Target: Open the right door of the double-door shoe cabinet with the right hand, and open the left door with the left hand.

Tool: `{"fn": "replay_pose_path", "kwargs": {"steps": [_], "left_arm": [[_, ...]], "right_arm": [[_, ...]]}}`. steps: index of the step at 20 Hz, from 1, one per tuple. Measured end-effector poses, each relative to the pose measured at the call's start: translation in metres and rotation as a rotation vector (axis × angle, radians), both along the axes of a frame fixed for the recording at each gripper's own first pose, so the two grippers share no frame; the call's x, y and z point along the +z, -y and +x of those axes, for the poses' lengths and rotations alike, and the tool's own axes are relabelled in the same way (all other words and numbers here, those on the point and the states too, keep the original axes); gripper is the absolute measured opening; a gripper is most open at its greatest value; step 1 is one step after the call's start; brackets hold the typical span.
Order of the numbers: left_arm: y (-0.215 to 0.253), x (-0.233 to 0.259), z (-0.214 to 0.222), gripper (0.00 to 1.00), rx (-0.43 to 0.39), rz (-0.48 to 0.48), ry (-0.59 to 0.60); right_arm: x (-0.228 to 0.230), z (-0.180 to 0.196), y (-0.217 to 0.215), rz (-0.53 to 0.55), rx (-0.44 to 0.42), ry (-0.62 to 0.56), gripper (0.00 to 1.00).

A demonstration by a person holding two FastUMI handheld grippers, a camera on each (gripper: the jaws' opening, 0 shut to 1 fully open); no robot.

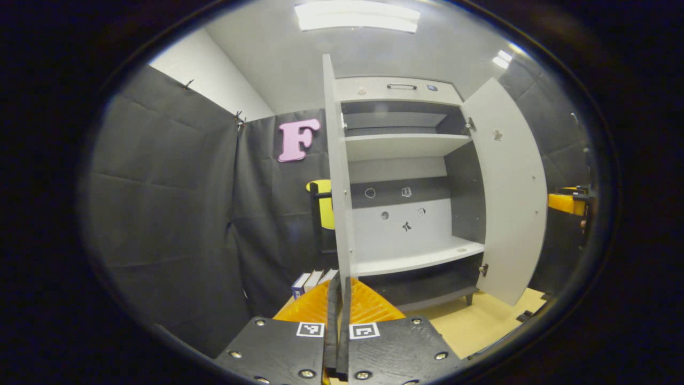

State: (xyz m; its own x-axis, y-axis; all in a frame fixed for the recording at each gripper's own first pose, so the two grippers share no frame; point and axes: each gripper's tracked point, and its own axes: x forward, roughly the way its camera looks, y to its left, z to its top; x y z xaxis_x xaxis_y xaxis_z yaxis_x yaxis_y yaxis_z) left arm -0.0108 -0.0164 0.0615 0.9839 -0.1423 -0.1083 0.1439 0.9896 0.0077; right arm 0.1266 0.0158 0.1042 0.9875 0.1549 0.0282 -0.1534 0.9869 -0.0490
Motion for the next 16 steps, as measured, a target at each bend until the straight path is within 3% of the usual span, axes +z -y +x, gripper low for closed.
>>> {"fn": "replay_pose_path", "kwargs": {"steps": [2,6,7,9,10,13,16], "left_arm": [[-0.005,-0.006,-0.005,0.00,0.022,0.007,-0.009],[-0.009,-0.013,-0.008,0.06,0.048,0.018,-0.019],[-0.010,-0.014,-0.009,0.13,0.050,0.027,-0.015],[-0.010,-0.012,-0.007,0.55,0.054,0.041,0.001],[-0.010,-0.010,-0.006,0.58,0.060,0.044,0.010],[-0.016,-0.007,-0.005,0.95,0.096,0.038,0.042],[-0.022,-0.005,-0.003,0.95,0.125,0.021,0.050]], "right_arm": [[0.000,0.002,0.004,0.000,-0.019,0.005,0.98],[-0.002,0.002,0.007,0.018,-0.042,-0.001,0.96],[-0.002,0.001,0.007,0.025,-0.046,-0.004,0.98],[-0.003,0.001,0.008,0.035,-0.058,-0.012,0.98],[-0.003,0.000,0.009,0.042,-0.065,-0.014,0.98],[-0.003,0.001,0.010,0.057,-0.080,-0.017,0.98],[-0.003,0.001,0.013,0.057,-0.095,-0.020,0.98]]}}
